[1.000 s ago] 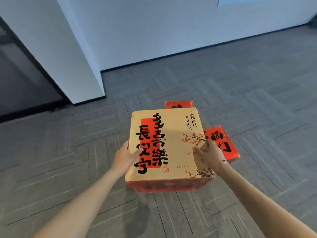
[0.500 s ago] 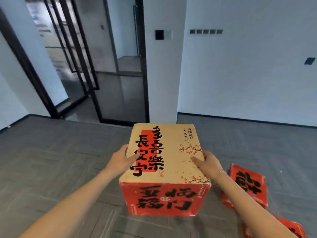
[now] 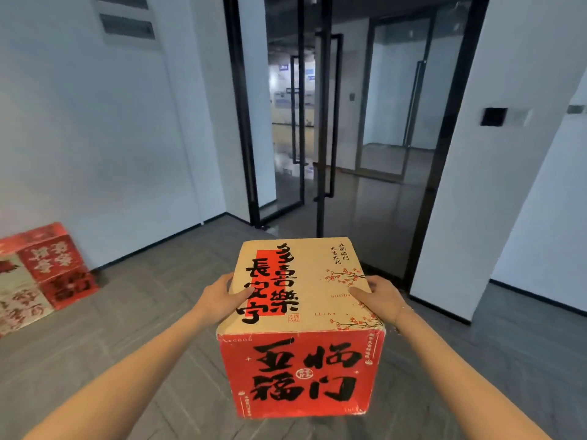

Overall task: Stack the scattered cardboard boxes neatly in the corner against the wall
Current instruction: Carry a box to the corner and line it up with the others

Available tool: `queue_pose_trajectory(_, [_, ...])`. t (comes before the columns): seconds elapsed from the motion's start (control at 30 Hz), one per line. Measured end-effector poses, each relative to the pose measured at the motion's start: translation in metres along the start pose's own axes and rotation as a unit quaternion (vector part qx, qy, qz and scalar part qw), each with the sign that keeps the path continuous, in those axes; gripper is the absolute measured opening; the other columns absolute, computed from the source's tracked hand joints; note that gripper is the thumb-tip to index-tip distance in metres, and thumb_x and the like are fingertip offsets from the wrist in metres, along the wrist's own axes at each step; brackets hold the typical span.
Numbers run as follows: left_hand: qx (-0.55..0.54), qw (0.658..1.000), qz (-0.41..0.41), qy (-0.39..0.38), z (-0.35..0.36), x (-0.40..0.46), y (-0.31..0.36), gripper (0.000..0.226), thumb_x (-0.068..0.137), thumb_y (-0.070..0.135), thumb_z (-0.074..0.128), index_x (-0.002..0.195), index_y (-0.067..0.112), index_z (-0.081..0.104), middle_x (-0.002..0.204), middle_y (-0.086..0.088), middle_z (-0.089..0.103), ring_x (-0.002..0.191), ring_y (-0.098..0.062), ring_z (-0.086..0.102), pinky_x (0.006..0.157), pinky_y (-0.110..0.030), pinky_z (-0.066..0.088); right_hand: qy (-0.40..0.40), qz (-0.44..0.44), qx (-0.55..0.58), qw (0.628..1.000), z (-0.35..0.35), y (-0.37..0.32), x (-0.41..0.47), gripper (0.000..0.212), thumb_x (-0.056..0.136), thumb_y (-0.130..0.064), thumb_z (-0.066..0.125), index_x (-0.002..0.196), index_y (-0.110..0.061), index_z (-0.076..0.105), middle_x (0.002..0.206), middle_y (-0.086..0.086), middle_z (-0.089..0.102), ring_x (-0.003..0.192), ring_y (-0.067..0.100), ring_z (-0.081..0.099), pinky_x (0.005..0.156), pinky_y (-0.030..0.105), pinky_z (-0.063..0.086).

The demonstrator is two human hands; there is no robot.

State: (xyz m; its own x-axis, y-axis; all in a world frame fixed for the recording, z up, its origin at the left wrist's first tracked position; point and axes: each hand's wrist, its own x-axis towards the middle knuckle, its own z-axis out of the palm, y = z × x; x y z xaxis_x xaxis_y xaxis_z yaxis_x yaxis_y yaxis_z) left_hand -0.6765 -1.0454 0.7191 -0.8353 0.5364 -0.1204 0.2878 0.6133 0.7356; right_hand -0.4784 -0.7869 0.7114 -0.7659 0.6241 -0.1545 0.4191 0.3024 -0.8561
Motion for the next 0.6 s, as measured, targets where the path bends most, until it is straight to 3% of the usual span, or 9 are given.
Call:
queue_pose_trajectory(0.13, [0.006,0.998,-0.041,0.055,-0.059,0.022,-0.048,0.067,0.085,0.053,0.06,0.139,0.02,0.04,0.121,-0.002,0.064,0.098,-0.017,0.064,0.077,-0.028,0.048,-0.052,-0.035,-0.008,0.998,0.065,-0.05,0.051,0.048,0.088,-0.034,0.059,0.13,-0.015,0.044,0.103,-0.004,0.063,0.084,0.008,0.064,0.064,0.022,0.05])
queue_pose_trajectory(0.2, [0.012,0.995,-0.064,0.075,-0.084,0.033,-0.07,0.066,0.085,0.052,0.06,0.139,0.019,0.04,0.122,-0.002,0.064,0.093,-0.014,0.062,0.071,-0.025,0.045,-0.088,-0.047,-0.007,0.995,0.098,-0.072,0.077,0.049,0.086,-0.034,0.061,0.128,-0.015,0.044,0.107,-0.003,0.064,0.09,0.011,0.064,0.074,0.029,0.054])
queue_pose_trajectory(0.33, [0.03,0.987,-0.105,0.119,-0.132,0.061,-0.108,0.062,0.087,0.049,0.059,0.137,0.015,0.043,0.124,-0.004,0.063,0.103,-0.02,0.063,0.081,-0.031,0.049,-0.154,-0.066,-0.006,0.986,0.162,-0.114,0.135,0.05,0.084,-0.033,0.064,0.126,-0.015,0.045,0.111,-0.001,0.064,0.096,0.015,0.064,0.088,0.038,0.053])
queue_pose_trajectory(0.4, [0.036,0.982,-0.119,0.141,-0.155,0.075,-0.124,0.06,0.088,0.048,0.059,0.136,0.015,0.044,0.125,-0.005,0.062,0.106,-0.021,0.062,0.085,-0.032,0.049,-0.182,-0.085,-0.003,0.98,0.192,-0.136,0.164,0.043,0.086,-0.029,0.064,0.123,-0.015,0.047,0.103,-0.006,0.061,0.091,0.011,0.063,0.083,0.033,0.054])
queue_pose_trajectory(0.47, [0.029,0.977,-0.139,0.161,-0.177,0.089,-0.141,0.06,0.088,0.048,0.06,0.135,0.014,0.045,0.125,-0.007,0.062,0.106,-0.022,0.062,0.084,-0.031,0.048,-0.216,-0.104,0.008,0.971,0.22,-0.159,0.191,0.035,0.088,-0.025,0.063,0.117,-0.017,0.046,0.095,-0.012,0.056,0.083,0.003,0.059,0.067,0.018,0.051])
queue_pose_trajectory(0.53, [0.018,0.97,-0.159,0.185,-0.199,0.099,-0.158,0.061,0.087,0.048,0.06,0.135,0.015,0.045,0.124,-0.006,0.063,0.103,-0.02,0.062,0.083,-0.031,0.049,-0.25,-0.127,0.023,0.96,0.247,-0.183,0.218,0.034,0.089,-0.023,0.062,0.117,-0.019,0.043,0.099,-0.011,0.054,0.083,-0.001,0.056,0.056,0.008,0.046])
queue_pose_trajectory(0.6, [-0.004,0.961,-0.176,0.215,-0.22,0.109,-0.175,0.061,0.086,0.049,0.061,0.135,0.016,0.046,0.123,-0.005,0.063,0.096,-0.017,0.062,0.08,-0.03,0.049,-0.277,-0.15,0.036,0.948,0.277,-0.208,0.243,0.04,0.089,-0.024,0.062,0.123,-0.018,0.042,0.113,-0.005,0.055,0.093,0.007,0.059,0.058,0.009,0.049])
